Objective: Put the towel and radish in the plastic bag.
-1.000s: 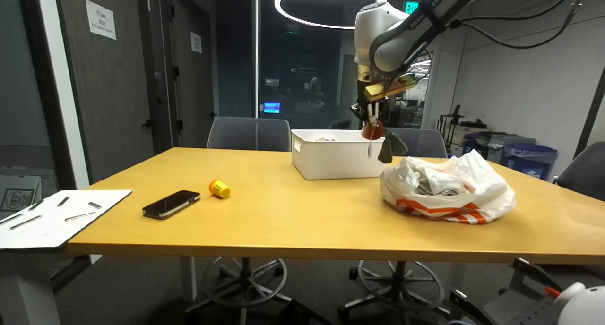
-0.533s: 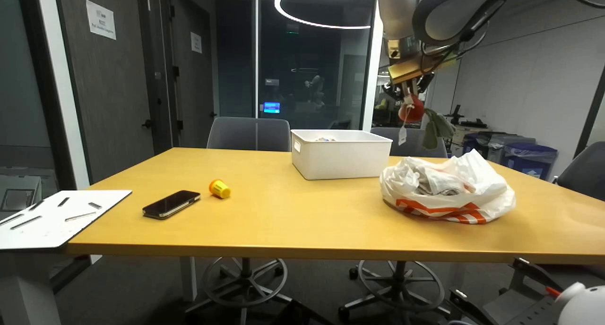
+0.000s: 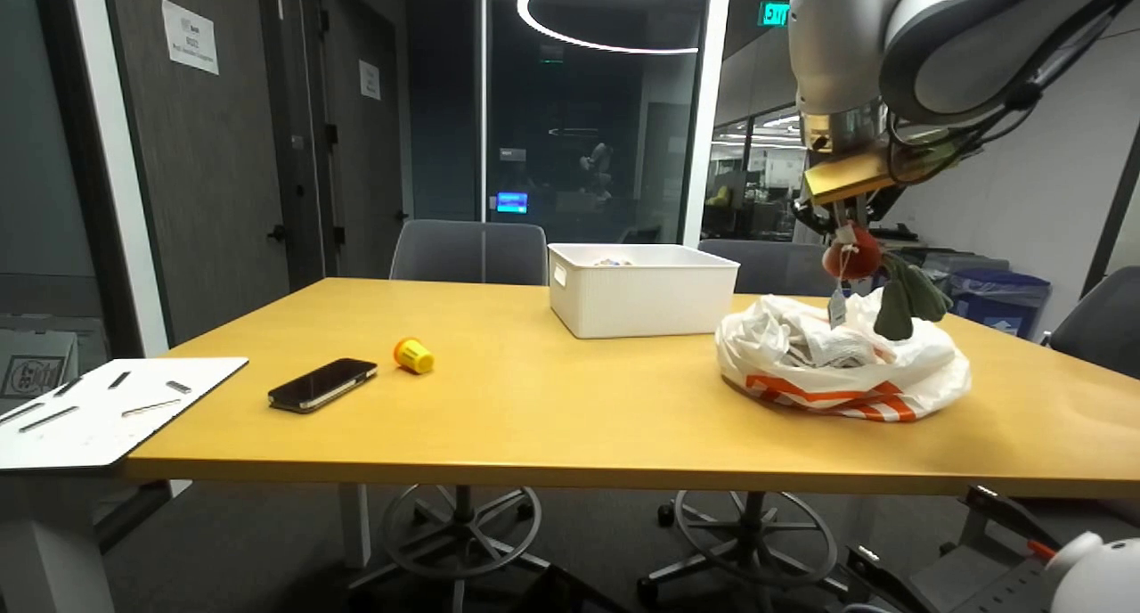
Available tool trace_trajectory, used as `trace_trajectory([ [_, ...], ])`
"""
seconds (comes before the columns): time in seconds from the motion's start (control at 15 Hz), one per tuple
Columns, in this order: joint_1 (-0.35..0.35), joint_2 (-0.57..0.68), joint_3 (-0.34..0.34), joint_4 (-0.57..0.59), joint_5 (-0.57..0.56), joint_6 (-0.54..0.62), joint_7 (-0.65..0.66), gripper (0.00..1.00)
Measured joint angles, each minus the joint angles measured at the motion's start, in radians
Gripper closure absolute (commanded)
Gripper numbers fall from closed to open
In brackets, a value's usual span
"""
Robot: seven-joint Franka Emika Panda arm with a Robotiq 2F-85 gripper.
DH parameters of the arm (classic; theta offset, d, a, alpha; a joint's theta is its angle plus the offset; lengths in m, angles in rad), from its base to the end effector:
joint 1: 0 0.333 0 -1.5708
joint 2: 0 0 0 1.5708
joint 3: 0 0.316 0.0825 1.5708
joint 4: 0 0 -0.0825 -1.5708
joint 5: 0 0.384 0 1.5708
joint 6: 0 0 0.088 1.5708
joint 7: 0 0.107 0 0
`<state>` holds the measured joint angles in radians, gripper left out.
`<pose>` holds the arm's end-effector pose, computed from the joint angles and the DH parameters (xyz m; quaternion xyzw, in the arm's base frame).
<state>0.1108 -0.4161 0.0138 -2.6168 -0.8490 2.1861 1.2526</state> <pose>0.4007 0.0224 0.3977 0.8975 -0.2842 0.2084 0.2651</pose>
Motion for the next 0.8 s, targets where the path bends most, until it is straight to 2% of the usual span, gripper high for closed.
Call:
trace_trajectory([
  [0.33, -0.097, 0.046, -0.022, -0.024, -0.009, 0.166, -0.102, 0.97],
  [0.6, -0.170, 0.137, -0.058, -0.005, -0.010, 0.319, -0.197, 0.97],
  [0.8, -0.197, 0.222, -0.078, 0.029, 0.013, 0.460, -0.243, 0.97],
])
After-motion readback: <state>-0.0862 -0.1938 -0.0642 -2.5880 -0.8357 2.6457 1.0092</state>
